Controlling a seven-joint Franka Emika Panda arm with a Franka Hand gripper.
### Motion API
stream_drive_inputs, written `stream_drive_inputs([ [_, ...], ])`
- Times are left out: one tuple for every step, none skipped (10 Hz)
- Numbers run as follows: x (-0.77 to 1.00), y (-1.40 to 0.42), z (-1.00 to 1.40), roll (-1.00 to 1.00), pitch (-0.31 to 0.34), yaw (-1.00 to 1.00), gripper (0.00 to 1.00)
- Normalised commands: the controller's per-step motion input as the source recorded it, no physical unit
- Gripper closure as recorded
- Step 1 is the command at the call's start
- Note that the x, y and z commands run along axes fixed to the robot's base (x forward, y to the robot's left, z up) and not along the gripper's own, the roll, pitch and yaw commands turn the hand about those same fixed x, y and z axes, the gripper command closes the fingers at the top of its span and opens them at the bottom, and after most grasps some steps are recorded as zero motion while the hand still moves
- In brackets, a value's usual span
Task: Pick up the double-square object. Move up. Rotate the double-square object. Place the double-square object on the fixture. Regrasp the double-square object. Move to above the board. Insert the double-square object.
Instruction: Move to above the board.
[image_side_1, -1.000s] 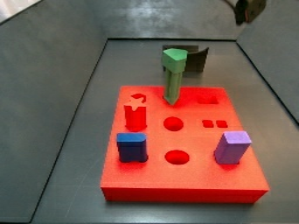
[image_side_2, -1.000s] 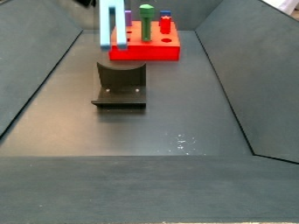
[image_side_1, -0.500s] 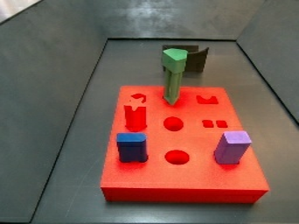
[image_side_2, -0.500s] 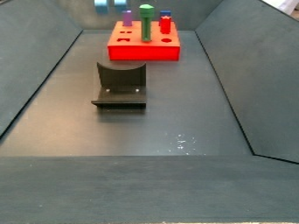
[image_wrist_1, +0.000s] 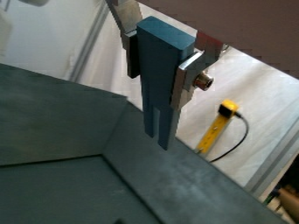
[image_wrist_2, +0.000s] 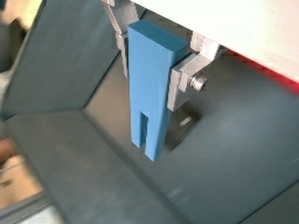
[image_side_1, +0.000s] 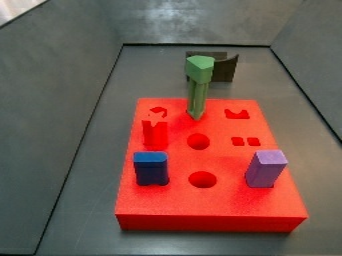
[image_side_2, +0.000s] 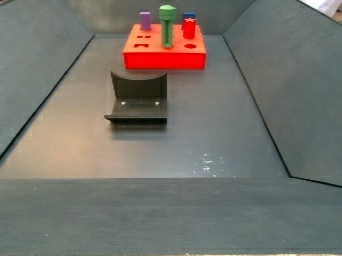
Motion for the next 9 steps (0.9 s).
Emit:
stream_drive_inputs([
  [-0.56, -1.00, 0.17, -1.00, -0.070, -0.07, 1.00],
  [-0.58, -1.00, 0.18, -1.00, -0.071, -0.08, 1.00],
  [-0.60, -1.00, 0.18, -1.00, -0.072, -0.08, 1.00],
  [-0.64, -1.00, 0.19, -1.00, -0.077, -0.09, 1.00],
  [-0.62, -0.88, 0.17, -1.00, -0.082, -0.09, 1.00],
  [-0.46, -0.56, 0.12, -1.00, -0.093, -0.09, 1.00],
  [-0.30, -0.28, 0.07, -1.00, -0.098, -0.09, 1.00],
  [-0.21, -0.13, 0.04, -1.00, -0.103, -0.09, 1.00],
  [-0.18, -0.08, 0.03, -1.00, -0.111, -0.09, 1.00],
])
